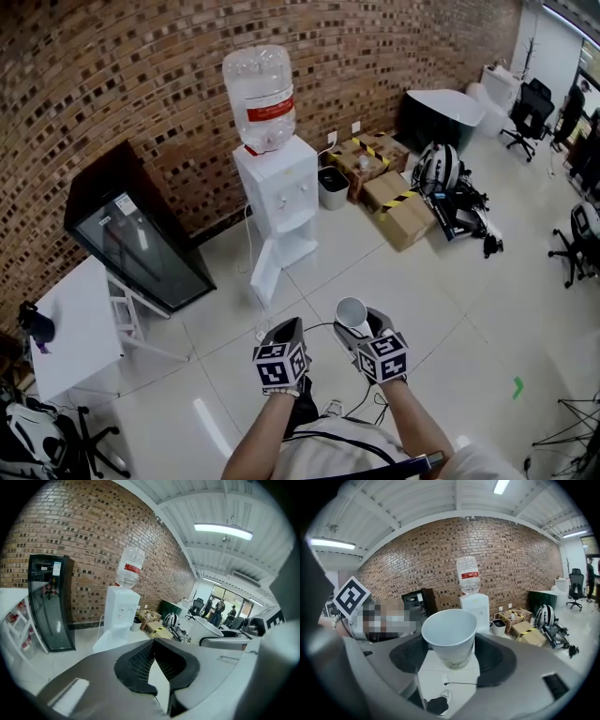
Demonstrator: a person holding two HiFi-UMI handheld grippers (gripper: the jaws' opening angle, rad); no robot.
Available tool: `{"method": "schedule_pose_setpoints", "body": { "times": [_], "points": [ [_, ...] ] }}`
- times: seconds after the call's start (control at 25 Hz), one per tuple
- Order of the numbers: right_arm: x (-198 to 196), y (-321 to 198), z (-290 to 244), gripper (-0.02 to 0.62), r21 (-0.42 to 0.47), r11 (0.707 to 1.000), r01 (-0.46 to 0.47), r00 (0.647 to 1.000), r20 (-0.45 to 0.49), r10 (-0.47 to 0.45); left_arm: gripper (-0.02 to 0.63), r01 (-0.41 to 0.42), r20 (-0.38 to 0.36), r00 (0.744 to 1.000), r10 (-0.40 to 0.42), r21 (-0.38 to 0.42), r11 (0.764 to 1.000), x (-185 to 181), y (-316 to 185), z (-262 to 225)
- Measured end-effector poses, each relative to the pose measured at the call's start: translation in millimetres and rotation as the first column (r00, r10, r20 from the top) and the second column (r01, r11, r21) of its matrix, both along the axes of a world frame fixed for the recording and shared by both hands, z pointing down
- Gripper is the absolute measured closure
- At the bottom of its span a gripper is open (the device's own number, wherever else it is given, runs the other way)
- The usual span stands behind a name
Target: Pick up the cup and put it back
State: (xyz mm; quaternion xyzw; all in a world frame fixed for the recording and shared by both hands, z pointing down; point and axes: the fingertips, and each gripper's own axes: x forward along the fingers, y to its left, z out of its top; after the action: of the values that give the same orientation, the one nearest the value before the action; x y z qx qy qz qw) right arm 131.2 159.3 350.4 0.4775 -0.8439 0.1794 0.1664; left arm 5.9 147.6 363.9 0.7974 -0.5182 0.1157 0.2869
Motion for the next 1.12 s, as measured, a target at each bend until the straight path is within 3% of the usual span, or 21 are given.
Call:
{"method": "schedule_pose_setpoints", "body": {
  "times": [0.48,1.12],
  "points": [
    [4.1,18.7,-34.8,0.278,0.055,0.998,-0.020,1.000,0.013,0.019,0.606,-0.067,-0.027,0.997,0.069,0.052,0.996,18.6,17.3,-20.7],
    [-13.5,-9.6,-31.6,0.278,0.044,0.999,-0.005,1.000,0.011,0.005,0.606,-0.016,-0.038,0.999,0.017,0.037,0.999,-6.0,-11.3,-20.0]
  ]
}}
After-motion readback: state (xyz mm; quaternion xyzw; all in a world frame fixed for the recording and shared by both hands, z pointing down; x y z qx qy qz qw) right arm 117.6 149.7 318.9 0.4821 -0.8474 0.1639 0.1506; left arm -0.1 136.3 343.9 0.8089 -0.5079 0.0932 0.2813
